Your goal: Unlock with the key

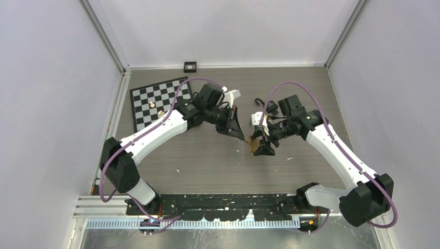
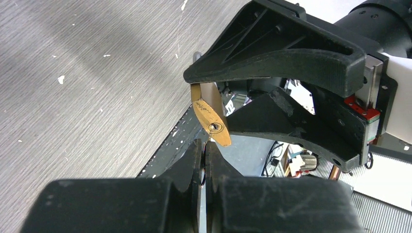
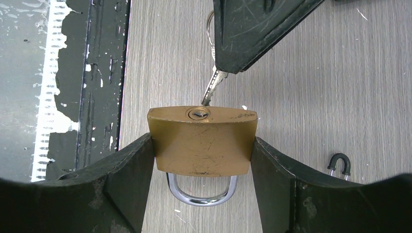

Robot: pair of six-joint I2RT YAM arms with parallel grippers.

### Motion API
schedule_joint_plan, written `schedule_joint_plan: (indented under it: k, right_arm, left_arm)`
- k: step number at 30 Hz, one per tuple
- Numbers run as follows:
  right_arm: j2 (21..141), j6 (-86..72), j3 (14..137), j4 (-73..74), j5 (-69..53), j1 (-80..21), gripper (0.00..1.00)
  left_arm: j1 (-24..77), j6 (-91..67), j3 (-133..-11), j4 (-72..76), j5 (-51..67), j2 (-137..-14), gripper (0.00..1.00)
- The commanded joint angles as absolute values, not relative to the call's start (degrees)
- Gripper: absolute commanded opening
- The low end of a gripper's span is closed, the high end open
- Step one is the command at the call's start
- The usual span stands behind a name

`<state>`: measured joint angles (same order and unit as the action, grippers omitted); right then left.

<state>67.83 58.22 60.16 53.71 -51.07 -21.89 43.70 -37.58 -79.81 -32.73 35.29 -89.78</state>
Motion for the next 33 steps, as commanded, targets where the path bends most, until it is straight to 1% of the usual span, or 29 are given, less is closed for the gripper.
schedule_joint_plan:
  k: [1, 33]
  right_arm:
    - [65.75, 57.77, 61.48, 50.46, -53.97, -21.68, 0.0]
    - [65.92, 54.7, 61.43, 48.51, -52.75, -21.71, 0.01]
  left_arm:
    - [43.33, -38.93, -80.15, -29.52, 37.43, -89.15, 0.0]
    - [43.34, -42.91, -79.43, -29.51, 36.85, -93.35, 0.0]
